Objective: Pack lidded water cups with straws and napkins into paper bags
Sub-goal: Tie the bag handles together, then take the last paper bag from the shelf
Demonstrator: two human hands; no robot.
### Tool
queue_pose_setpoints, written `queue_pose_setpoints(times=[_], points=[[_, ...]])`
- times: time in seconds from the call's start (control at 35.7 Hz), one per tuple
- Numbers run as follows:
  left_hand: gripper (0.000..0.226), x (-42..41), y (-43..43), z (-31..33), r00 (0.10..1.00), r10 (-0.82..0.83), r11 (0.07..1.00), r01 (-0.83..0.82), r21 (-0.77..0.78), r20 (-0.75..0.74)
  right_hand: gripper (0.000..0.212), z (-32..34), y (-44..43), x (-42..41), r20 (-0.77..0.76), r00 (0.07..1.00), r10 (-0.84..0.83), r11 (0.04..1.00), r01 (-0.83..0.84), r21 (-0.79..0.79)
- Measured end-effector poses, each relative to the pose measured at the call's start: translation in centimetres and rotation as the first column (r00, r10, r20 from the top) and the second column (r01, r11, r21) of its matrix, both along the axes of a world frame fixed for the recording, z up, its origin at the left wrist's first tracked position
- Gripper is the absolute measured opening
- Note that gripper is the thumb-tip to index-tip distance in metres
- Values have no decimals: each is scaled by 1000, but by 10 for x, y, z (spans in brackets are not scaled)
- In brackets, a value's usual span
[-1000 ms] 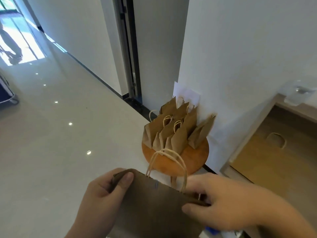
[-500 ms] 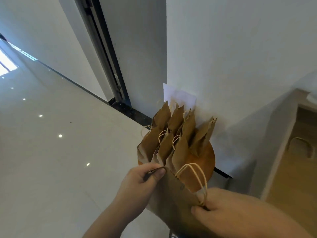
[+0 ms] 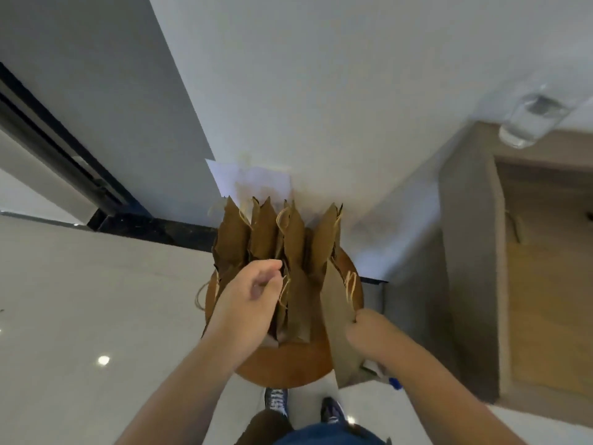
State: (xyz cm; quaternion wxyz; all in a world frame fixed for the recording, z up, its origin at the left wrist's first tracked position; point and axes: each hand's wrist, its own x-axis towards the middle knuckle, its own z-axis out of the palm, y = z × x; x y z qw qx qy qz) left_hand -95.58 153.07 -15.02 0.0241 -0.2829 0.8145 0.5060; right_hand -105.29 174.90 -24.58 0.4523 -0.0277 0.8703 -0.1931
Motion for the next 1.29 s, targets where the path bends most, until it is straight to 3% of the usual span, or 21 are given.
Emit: queue_pose_setpoints(times=[0.17,0.36,0.5,0.7,0.81,0.84,0.92,1.04,1.12,1.2,1.29], points=[[32,-37,-34,-10,992,-127,992,128,-17,6,20,-68,-41,-33,61,965,-256,967,255,19],[29,-46,-72,-43,981,-173,985,173,14,83,26,-130,-71,-39,113,921,-373,928,372,31],[30,-49,-79,-54,971,-206,979,204,30,120,40,-138,-77,-37,89,924,-373,928,371,34],[28,-88,-53,-50,945,-320,946,315,69,71,76,-110,-46,-34,118,967,-225,973,229,-26],[32,-114,-16,-46,908,-419,906,417,64,20,32,-50,-27,-27,114,972,-204,973,214,-83],[33,-120,-4,-45,894,-449,893,448,48,2,30,-31,-20,-24,97,973,-211,969,221,-113],[35,-135,38,-38,849,-526,850,527,8,-50,54,32,13,-10,-68,969,-237,958,221,-180],[38,-152,102,-25,784,-603,796,604,-39,-146,33,135,83,3,-213,887,-410,839,276,-469],[45,-158,159,-15,727,-664,747,655,-110,-176,28,163,154,2,-317,706,-633,718,383,-581],[49,-160,217,-8,679,-699,715,663,-222,-225,21,130,231,-13,-477,504,-719,694,504,-514],[49,-169,267,-7,643,-721,670,549,-500,-260,21,82,301,-38,-506,466,-726,668,652,-357]])
